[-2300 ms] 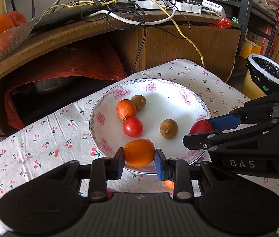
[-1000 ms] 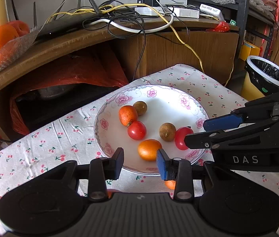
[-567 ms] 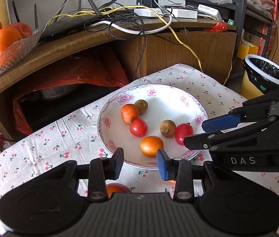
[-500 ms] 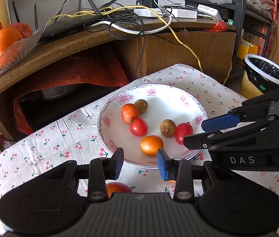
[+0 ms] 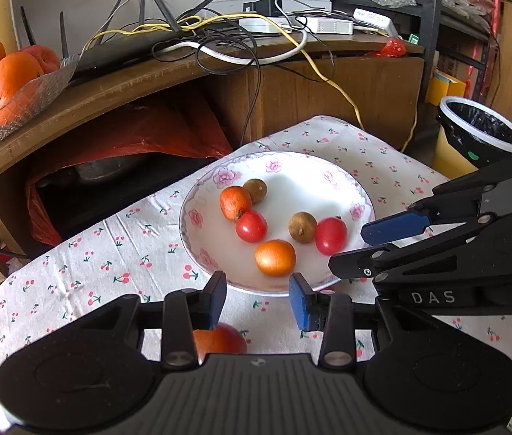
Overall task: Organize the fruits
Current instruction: 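Move the left tool to the large dark tomato while the right tool approaches a tangerine, then grasp the large dark red tomato with the left tool while the right tool grasps the tangerine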
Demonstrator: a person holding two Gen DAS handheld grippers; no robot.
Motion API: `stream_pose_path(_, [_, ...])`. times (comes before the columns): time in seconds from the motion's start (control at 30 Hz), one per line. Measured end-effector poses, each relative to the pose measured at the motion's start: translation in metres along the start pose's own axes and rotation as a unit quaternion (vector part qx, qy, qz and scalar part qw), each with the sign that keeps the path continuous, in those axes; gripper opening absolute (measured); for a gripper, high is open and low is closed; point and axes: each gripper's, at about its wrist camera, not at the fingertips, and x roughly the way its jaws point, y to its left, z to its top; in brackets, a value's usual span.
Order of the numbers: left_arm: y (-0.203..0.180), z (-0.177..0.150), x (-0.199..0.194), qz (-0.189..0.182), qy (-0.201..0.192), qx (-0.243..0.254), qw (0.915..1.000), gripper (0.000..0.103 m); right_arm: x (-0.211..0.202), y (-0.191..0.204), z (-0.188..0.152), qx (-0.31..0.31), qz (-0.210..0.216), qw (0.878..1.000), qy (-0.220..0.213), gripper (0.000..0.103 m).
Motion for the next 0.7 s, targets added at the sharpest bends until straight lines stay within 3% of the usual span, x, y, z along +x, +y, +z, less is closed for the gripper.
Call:
stream_pose_path(0.53, [0.012,-0.026,-0.01,0.017,0.019,0.02,0.9995,0.051,-0.004,0.018,-0.021,-0.02,0.037,0.999,0.029,0.036])
stream_pose_path(0.7, [0.015,-0.026,-0.005,0.02,0.024,0.015,0.9994,0.051,0.001,0.018,-0.022,-0.011,0.046,0.998,0.032,0.041])
